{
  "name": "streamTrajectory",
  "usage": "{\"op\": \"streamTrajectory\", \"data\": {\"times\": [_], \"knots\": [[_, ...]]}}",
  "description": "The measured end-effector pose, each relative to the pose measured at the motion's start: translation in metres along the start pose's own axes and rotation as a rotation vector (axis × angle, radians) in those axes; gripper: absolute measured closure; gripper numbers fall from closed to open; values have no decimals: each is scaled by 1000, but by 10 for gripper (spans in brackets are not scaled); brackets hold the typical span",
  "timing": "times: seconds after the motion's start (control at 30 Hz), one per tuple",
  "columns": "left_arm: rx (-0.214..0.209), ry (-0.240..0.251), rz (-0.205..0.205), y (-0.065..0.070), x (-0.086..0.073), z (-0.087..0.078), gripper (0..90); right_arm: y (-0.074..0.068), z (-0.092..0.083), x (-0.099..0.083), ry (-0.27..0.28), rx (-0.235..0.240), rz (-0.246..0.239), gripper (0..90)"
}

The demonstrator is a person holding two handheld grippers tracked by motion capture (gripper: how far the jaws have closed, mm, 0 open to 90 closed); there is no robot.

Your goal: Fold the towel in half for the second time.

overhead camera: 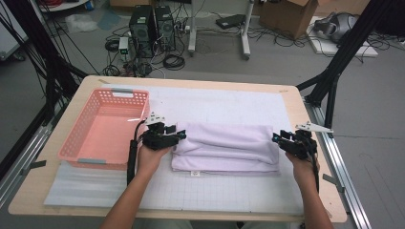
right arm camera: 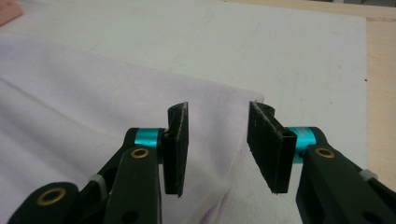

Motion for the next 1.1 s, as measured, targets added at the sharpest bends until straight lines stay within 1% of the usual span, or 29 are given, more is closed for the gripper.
{"op": "streamTrajectory", "data": {"times": [0.07, 0.1, 0.17, 0.23, 0.33, 0.47, 0.5, 0.57, 0.6, 0.67, 0.7, 0.73, 0.77, 0.8, 0.83, 0.87, 0.9, 0.97, 1.0, 1.03, 1.1], "knots": [[-8, -10, 21, 4, -3, -6, 479, -2, -9, -5, 17, 12, -3, 579], [-12, 3, 29, 6, -5, -10, 479, -2, -13, -8, 15, 14, -11, 579], [-27, 9, 29, 9, -8, -16, 482, -4, -21, -13, 14, 21, -11, 574], [-31, -1, 41, 11, -13, -20, 480, -5, -29, -18, 18, 26, -10, 573], [-39, -8, 54, 14, -21, -24, 478, -9, -38, -27, 13, 49, -5, 570], [-54, -32, 47, 18, -37, -22, 477, -16, -41, -37, 1, 60, -17, 568], [-54, -45, 51, 19, -40, -21, 477, -18, -41, -40, -4, 65, -13, 566], [-51, -66, 53, 21, -43, -19, 480, -21, -38, -44, -17, 67, -19, 565], [-54, -67, 44, 22, -45, -19, 491, -22, -36, -46, -27, 67, -23, 564], [-64, -82, 40, 23, -48, -19, 545, -25, -32, -49, -52, 64, -34, 568], [-69, -95, 42, 23, -49, -19, 591, -26, -31, -51, -61, 63, -41, 588], [-73, -105, 47, 23, -49, -19, 661, -26, -30, -52, -67, 65, -44, 619], [-72, -108, 42, 23, -50, -20, 730, -25, -29, -53, -70, 65, -51, 663], [-67, -112, 43, 22, -50, -20, 784, -25, -29, -53, -78, 65, -60, 724], [-63, -105, 46, 22, -49, -21, 835, -25, -29, -54, -88, 62, -67, 774], [-71, -98, 36, 21, -49, -22, 845, -23, -28, -54, -92, 69, -71, 825], [-75, -93, 26, 21, -48, -23, 848, -23, -28, -54, -96, 73, -70, 851], [-89, -89, 15, 20, -47, -25, 853, -22, -29, -54, -92, 78, -77, 867], [-99, -81, 2, 19, -47, -27, 853, -22, -31, -53, -85, 80, -67, 868], [-99, -74, 0, 18, -46, -29, 853, -21, -32, -53, -75, 84, -58, 869], [-108, -53, -25, 16, -45, -35, 853, -18, -37, -52, -60, 86, -47, 868]]}}
Point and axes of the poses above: each handheld gripper's, and its own axes: z roughly forward along the jaws, x roughly out of its top, y roughly to its right, the point moved 2 cm from there along z, roughly forward along the jaws, and after that the axes turned 1 degree about -y, right-handed, at the moved point
